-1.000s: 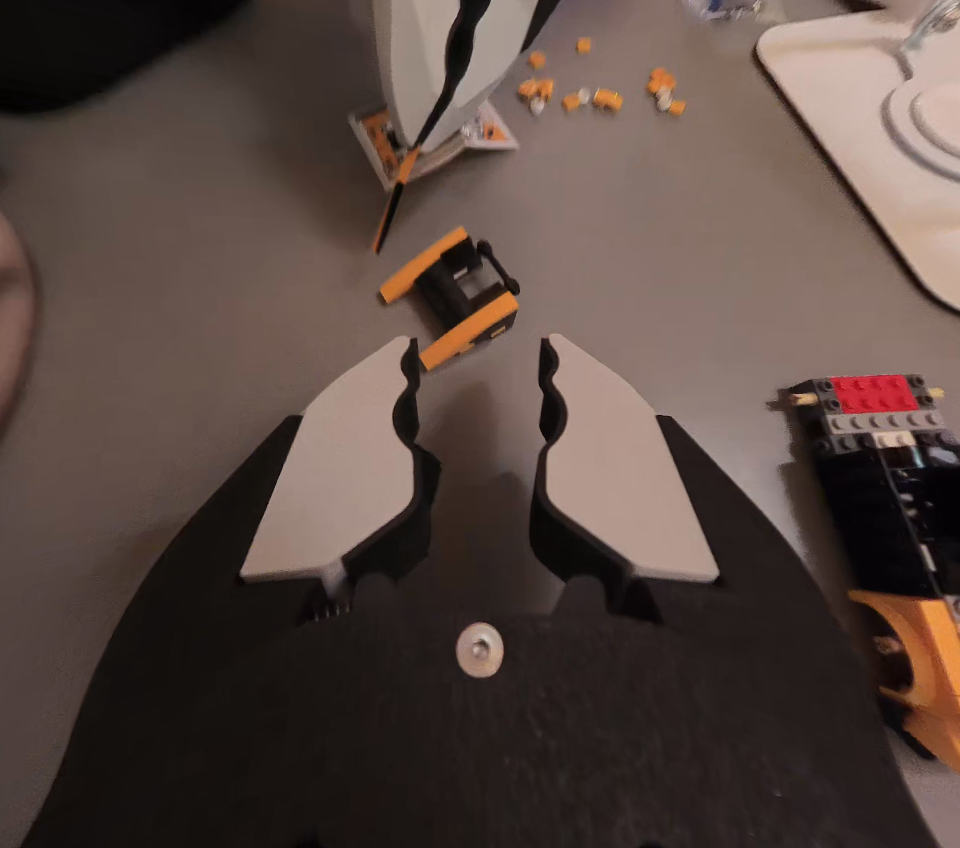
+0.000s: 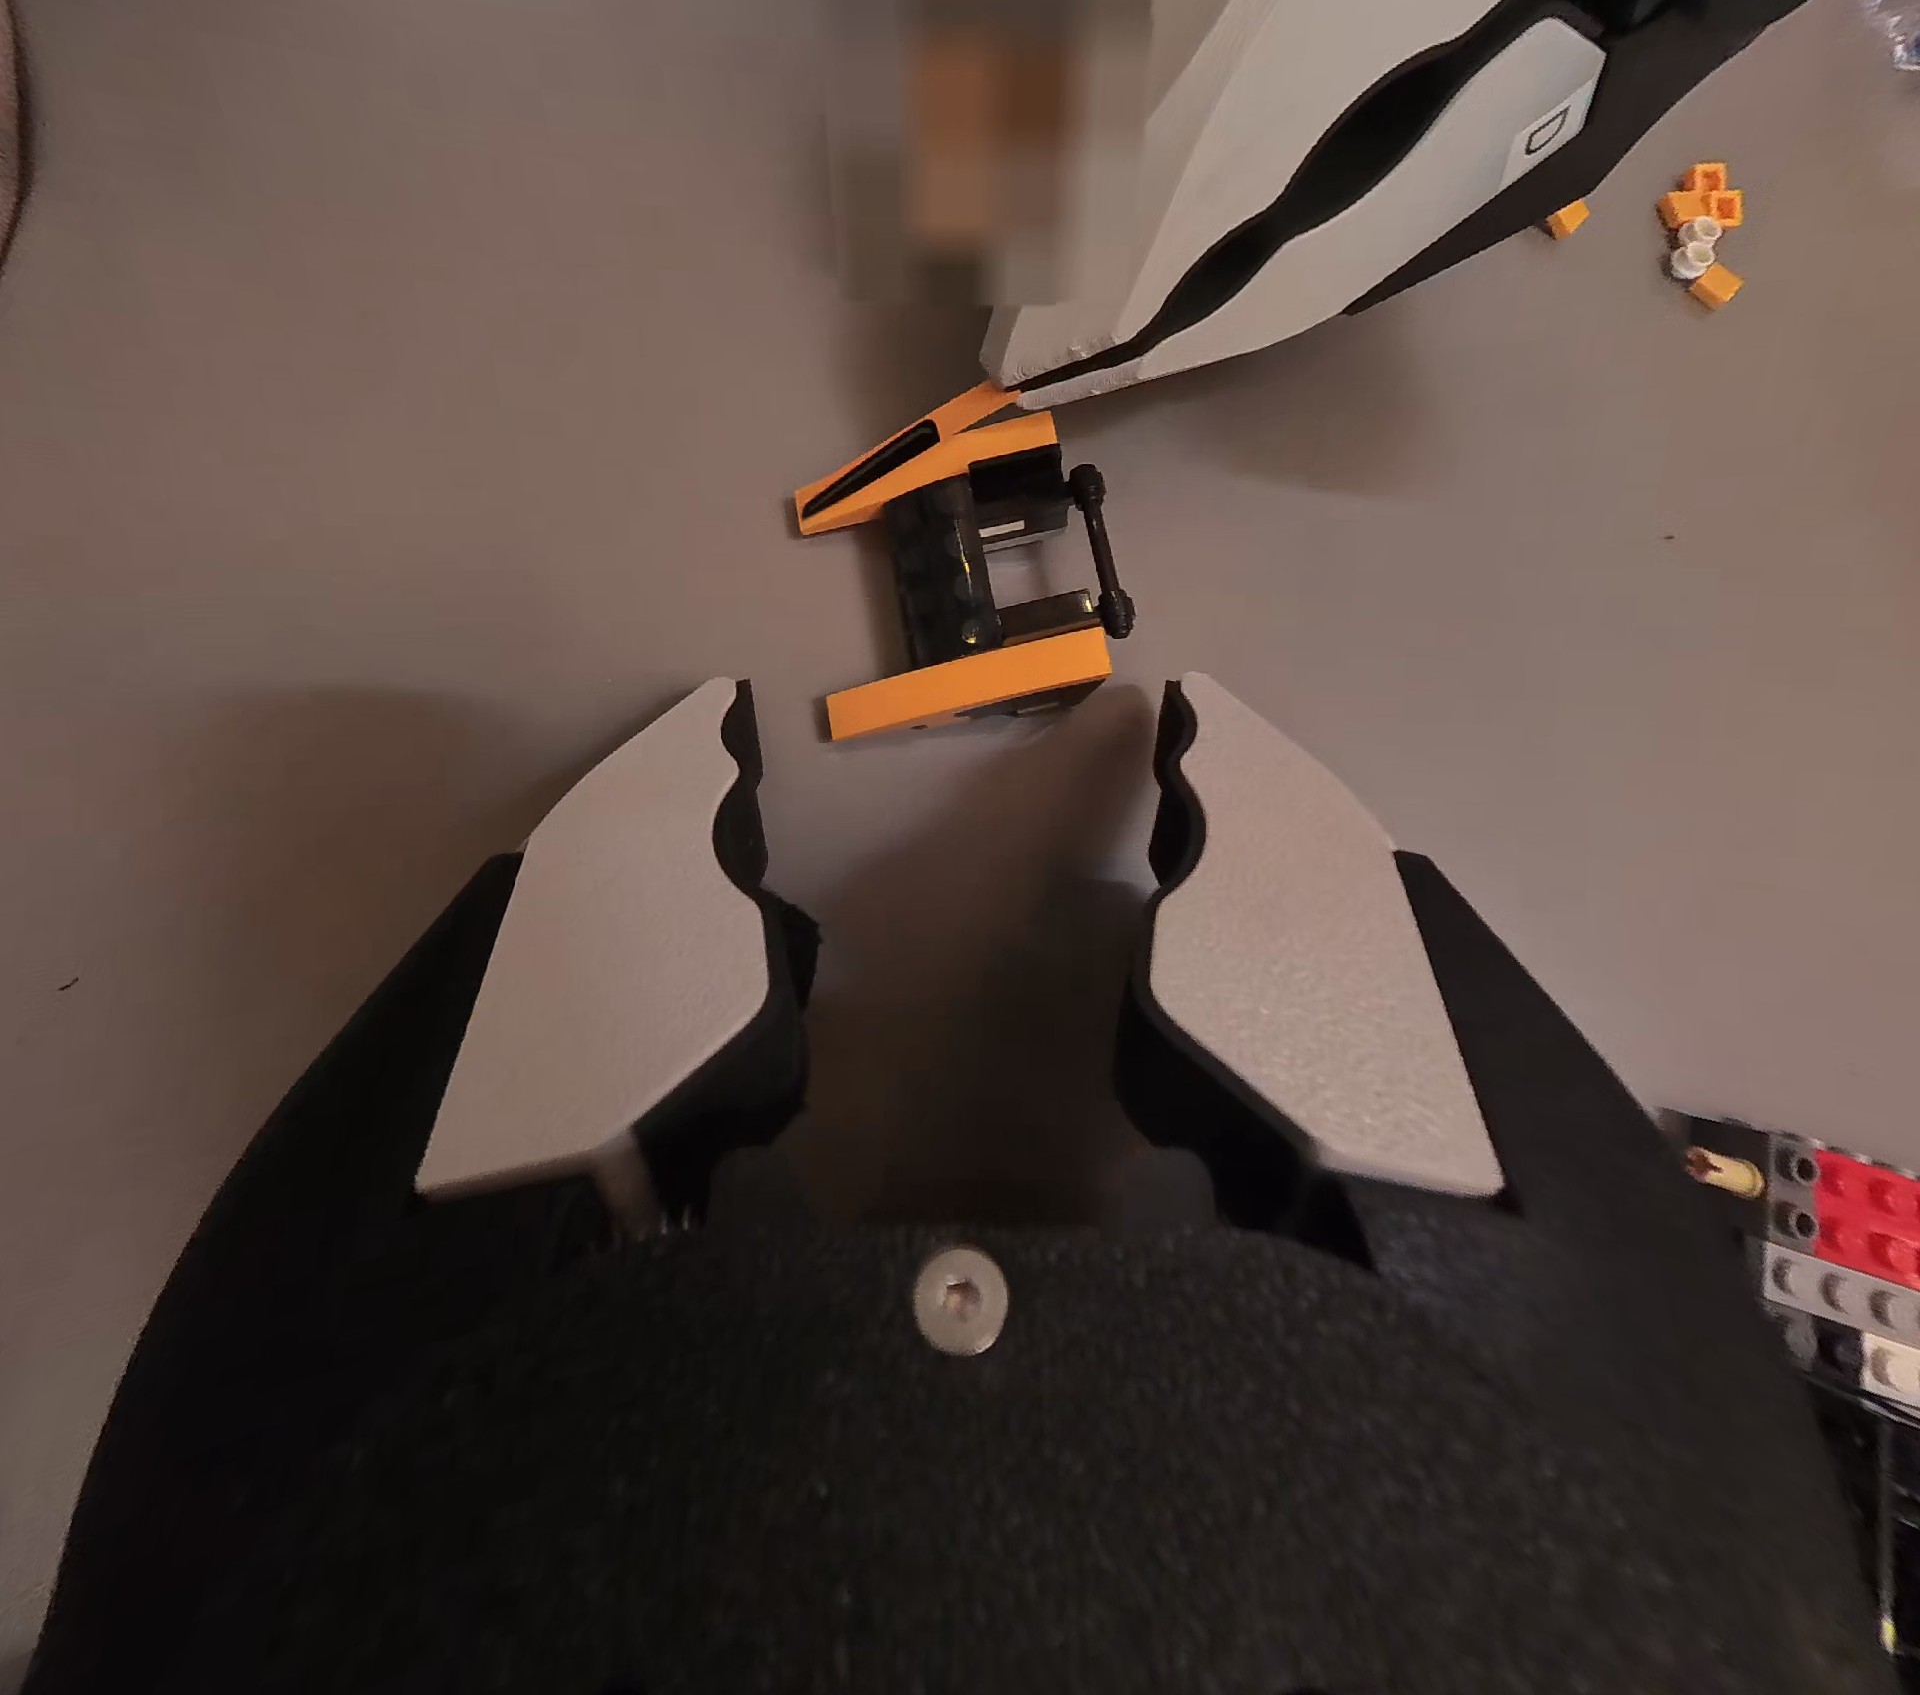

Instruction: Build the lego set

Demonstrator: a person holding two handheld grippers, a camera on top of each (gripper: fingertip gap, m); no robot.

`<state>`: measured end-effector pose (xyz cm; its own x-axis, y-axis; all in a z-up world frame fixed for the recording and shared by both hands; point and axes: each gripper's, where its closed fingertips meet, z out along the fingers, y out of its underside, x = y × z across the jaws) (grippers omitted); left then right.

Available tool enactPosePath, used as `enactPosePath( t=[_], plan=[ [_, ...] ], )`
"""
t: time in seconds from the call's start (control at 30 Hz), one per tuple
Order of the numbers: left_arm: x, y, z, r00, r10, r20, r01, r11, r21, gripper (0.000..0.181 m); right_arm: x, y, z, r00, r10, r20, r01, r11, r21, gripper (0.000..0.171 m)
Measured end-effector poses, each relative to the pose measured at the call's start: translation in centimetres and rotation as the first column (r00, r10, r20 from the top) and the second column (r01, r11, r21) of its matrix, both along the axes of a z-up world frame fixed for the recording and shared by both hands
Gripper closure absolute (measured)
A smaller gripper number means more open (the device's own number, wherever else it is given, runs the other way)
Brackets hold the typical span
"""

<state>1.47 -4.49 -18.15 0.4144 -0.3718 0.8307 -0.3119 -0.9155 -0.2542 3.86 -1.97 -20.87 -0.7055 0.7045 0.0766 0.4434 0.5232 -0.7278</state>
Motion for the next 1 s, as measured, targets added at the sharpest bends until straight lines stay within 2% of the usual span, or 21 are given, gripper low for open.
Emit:
enactPosePath(
  t=[1.0],
  plan=[
    [-0.11,0.18,-0.37,1.000,-0.010,-0.016,0.010,1.000,-0.003,0.181,0.25,-0.09,0.45,1.000,0.000,-0.002,0.000,1.000,0.000,0.100]
  ],
)
